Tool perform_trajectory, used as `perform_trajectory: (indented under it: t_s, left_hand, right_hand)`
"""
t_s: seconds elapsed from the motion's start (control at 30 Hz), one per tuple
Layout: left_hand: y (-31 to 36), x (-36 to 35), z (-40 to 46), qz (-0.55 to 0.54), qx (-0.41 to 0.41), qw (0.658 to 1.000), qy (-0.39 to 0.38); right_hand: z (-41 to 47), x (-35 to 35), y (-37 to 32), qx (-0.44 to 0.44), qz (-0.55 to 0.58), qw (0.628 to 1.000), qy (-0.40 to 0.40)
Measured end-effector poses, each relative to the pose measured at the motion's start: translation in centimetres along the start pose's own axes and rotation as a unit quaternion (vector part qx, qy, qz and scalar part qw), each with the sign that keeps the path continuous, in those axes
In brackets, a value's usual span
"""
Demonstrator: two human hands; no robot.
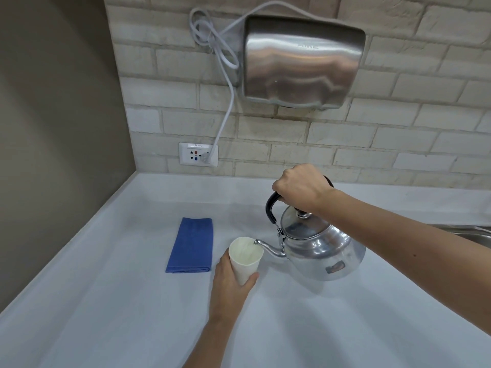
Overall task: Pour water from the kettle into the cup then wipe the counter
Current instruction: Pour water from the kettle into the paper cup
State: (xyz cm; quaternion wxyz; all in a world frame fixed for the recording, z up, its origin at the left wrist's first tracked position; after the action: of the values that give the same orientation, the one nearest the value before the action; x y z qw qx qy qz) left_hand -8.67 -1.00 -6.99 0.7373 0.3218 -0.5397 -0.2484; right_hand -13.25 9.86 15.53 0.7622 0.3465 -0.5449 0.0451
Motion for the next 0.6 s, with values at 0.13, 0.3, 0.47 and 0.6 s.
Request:
perform_trajectory:
  t_s: [0.13,0.3,0.47,0.6]
  left_hand:
    - [0.01,0.05,0.05,0.001,0.002,1.000,-0.002]
    - [0.10,0.11,0.01,0.003,0.004,1.000,-0.005]
    - [0.11,0.24,-0.11,-0.001,0.004,1.000,-0.005]
    - [0.24,0.22,-0.12,-0.004,0.004,1.000,-0.008]
  right_hand:
    - [0.15,-0.03,-0.02,0.002,-0.002,1.000,-0.003]
    - [0.16,-0.16,-0.08,0.004,-0.009,1.000,-0.004]
    - [0.20,-0.17,-0.08,0.006,-0.002,1.000,-0.002]
    - [0.13,0.16,-0.11,0.001,-0.003,1.000,0.000]
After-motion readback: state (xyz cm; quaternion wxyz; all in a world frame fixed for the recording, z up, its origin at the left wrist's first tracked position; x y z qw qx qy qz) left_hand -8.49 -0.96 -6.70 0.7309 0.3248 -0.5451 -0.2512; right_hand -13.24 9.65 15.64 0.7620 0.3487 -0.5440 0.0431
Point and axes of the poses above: each hand's wrist, its own z-axis towards the middle knuckle, its own x-axis out of the back of the hand, y = z × x, the point moved 9 cm from there along z, towards the middle knuckle, and after that the axes turned 14 degrees about z, right-handed, at the moved point
